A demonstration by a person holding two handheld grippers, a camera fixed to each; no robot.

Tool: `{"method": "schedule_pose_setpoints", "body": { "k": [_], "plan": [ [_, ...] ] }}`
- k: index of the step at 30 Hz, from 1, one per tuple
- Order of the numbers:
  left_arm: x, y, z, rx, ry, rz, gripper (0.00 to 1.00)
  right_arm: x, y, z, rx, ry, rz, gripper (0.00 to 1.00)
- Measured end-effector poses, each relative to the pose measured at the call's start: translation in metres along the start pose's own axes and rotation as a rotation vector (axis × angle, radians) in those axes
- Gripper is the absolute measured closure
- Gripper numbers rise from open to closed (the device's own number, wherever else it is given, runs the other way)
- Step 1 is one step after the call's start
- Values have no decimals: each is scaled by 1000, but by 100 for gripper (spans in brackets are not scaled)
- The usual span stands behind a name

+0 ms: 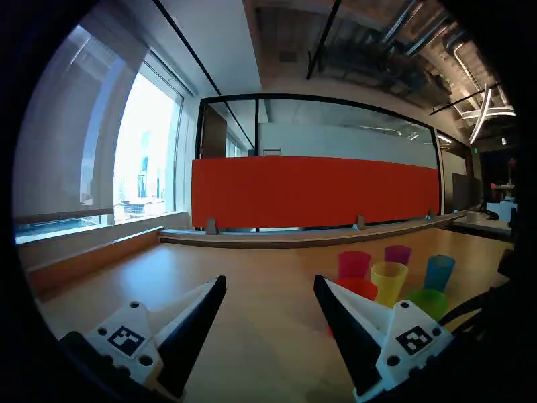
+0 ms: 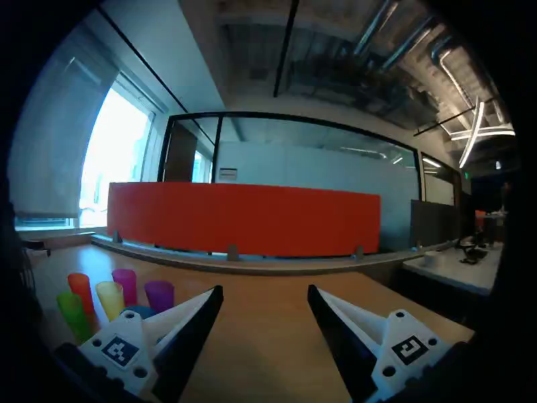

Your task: Pour water

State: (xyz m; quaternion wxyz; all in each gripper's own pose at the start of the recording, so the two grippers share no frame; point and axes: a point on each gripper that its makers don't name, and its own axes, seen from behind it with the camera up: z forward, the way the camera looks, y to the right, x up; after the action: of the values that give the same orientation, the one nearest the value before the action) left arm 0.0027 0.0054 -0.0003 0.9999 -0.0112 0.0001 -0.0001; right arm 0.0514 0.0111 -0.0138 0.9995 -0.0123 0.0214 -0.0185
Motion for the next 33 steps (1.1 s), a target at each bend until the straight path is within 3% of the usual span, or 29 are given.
{"method": "schedule_pose_setpoints", "body": {
  "k": [11,33],
  "plan": [
    [0,0,0,0,0,0,3,-20,2,1,7,9,91,1],
    [0,0,0,0,0,0,3,-44,-10,11,24,-19,74,1]
  ]
}}
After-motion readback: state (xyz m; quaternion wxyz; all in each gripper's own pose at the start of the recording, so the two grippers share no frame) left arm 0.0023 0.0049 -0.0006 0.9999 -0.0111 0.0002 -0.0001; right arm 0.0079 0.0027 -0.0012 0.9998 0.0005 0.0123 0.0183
